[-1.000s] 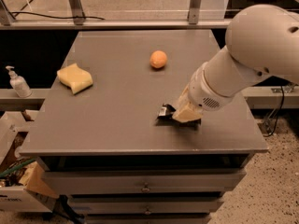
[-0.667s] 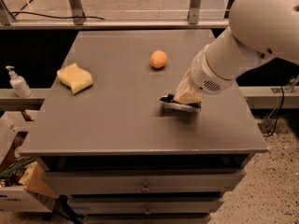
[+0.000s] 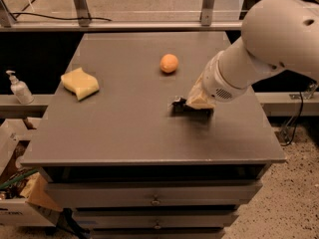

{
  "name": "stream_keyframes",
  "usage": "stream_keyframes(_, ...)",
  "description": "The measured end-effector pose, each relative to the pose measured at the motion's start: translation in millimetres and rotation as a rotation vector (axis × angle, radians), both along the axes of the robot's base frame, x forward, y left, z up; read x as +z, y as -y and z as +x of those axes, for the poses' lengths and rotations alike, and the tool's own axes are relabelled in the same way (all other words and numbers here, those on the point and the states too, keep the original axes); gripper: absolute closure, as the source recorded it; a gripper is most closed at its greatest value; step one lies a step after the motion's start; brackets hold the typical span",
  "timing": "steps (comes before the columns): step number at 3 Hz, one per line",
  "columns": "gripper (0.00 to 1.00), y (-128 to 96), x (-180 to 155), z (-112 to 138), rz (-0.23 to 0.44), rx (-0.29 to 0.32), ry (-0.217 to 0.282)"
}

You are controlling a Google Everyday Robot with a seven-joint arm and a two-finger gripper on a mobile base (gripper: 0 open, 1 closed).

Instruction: Move rxbar chocolate near orange

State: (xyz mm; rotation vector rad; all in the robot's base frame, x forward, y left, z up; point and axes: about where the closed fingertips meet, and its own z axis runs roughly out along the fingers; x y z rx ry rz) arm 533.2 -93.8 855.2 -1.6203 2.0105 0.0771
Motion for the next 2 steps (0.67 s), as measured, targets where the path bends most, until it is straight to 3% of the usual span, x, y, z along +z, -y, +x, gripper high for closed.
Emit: stream_keyframes(2,1.0,16.1,-22.1,87.0,-0.003,-0.051,0.22)
